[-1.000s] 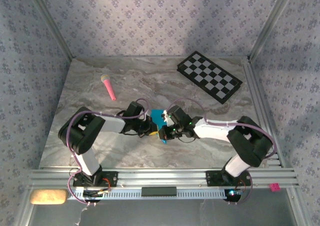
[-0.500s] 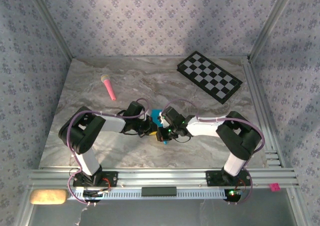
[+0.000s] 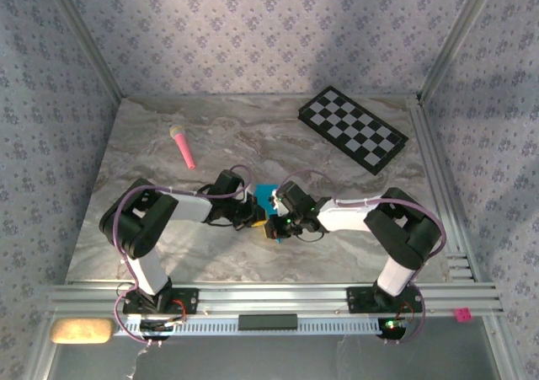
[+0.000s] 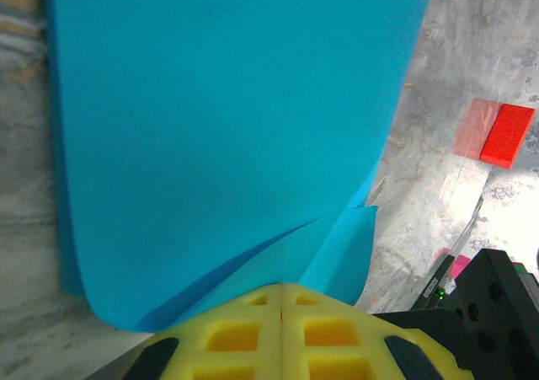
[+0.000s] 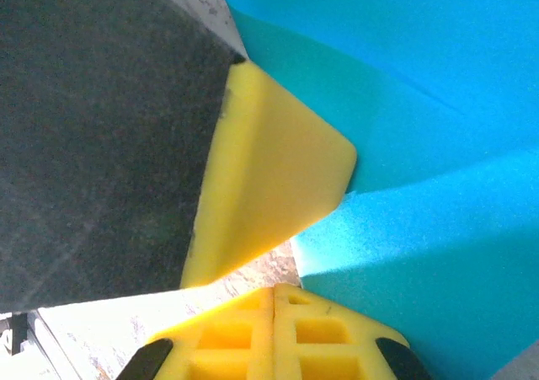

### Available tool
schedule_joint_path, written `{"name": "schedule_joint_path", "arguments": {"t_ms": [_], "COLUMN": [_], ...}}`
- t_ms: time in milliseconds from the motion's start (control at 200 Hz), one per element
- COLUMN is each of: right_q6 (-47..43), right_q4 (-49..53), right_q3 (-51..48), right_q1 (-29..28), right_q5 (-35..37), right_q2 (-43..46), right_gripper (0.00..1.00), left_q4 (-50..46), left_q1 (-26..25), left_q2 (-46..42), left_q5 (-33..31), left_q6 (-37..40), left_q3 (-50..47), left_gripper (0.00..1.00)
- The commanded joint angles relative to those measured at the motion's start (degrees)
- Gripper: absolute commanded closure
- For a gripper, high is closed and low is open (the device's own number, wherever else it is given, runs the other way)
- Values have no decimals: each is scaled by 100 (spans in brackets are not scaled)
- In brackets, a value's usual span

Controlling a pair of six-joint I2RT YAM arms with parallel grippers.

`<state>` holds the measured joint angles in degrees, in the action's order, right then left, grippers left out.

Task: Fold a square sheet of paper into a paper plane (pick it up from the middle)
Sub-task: Third fold the triangle at the center of the table.

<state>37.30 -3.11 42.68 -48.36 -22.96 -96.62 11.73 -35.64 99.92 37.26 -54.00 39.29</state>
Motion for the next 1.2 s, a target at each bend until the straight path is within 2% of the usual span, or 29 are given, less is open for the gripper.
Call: {"name": "schedule_joint_path", "arguments": {"t_ms": [0,515,900,1039,1194], "right_q6": [105,-184,-390,-316,152], "right_q4": [172,361,704,486,62], "right_q3": [-258,-1095,-684,-359,-113], "right_q1": [36,57,115,210,316], "right_q5": [0,46,106,-26,-39], "right_q2": [87,839,1597,1358,789], "right_gripper": [94,93,93,93,92], "left_q4": [-483,-609,-540,-416,-275], "left_q1": [-20,6,0,-12,-22], "left_q2": [221,281,239,197,117], "left_q5": [-257,-358,-342,-363,-428], "left_q6": [92,109,24,-140,-312], "left_q3": [20,28,11,-42,-144], "left_gripper": [100,100,100,100,100]}}
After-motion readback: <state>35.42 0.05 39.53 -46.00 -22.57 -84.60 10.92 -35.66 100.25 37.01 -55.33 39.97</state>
